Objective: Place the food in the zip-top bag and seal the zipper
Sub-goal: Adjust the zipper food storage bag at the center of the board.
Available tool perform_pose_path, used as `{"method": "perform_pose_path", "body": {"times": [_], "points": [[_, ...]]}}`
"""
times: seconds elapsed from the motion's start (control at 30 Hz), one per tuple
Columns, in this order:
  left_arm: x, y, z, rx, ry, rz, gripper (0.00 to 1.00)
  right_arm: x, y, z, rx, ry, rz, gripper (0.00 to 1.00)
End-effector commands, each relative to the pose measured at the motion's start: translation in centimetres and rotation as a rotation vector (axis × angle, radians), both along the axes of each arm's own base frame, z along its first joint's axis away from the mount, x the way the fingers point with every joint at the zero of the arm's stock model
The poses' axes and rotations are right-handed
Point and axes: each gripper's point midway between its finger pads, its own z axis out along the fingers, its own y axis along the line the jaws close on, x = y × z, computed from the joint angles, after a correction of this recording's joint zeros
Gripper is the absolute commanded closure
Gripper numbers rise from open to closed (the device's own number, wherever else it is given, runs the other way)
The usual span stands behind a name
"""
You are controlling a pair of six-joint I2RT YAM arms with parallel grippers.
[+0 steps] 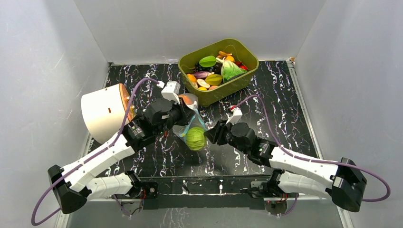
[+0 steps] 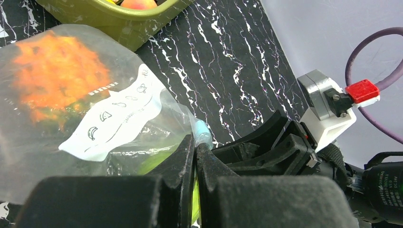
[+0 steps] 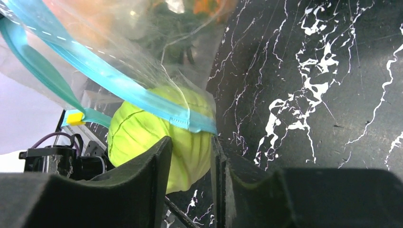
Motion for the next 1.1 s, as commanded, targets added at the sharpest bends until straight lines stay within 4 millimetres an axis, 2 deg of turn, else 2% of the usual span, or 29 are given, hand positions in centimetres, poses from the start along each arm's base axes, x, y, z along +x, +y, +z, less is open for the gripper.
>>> {"method": "perform_pose_path", "body": {"times": [0.0, 0.03, 0.2, 0.3, 0.4, 0.47, 0.57, 0.73, 0.87, 0.93, 1.07], "points": [[-0.1, 0.3, 3.1, -0.084, -0.058, 0.011, 1.00, 0.5, 0.6, 5.3, 0.111, -0.117, 0.006, 0.61], [-0.1, 0.3, 3.1, -0.085, -0.058, 0.011, 1.00, 0.6, 0.6, 5.5, 0.121, -0.109, -0.002, 0.56], [0.2, 0.6, 3.1, -0.075, -0.066, 0.034, 1.00, -0.1, 0.1, 6.0, 0.124, -0.005, -0.027, 0.44], [0.7, 0.8, 2.7, -0.052, -0.069, 0.055, 1.00, -0.6, -2.0, 5.6, 0.104, 0.156, -0.152, 0.26], [0.8, 0.4, 2.8, -0.067, -0.070, 0.051, 1.00, -1.8, -3.5, 4.8, 0.131, 0.284, -0.221, 0.16], [0.9, 0.0, 2.8, -0.079, -0.066, 0.049, 1.00, -3.1, -2.9, 5.1, 0.228, 0.335, -0.179, 0.11], [1.1, -0.3, 3.0, -0.092, -0.061, 0.051, 1.00, -4.7, -2.4, 4.1, 0.353, 0.406, -0.126, 0.05], [1.7, -0.4, 3.1, -0.099, -0.049, 0.084, 1.00, -5.3, -2.4, 2.5, 0.426, 0.492, -0.142, 0.07], [1.9, -0.3, 3.5, -0.118, -0.054, 0.104, 1.00, -5.8, -1.3, 1.2, 0.440, 0.555, -0.116, 0.02], [2.1, -0.2, 3.8, -0.127, -0.061, 0.116, 1.00, -5.9, -0.5, 1.3, 0.485, 0.565, -0.075, 0.02], [2.2, -0.3, 4.1, -0.150, -0.060, 0.126, 1.00, -5.5, 0.6, 3.2, 0.582, 0.527, -0.027, 0.03]]}}
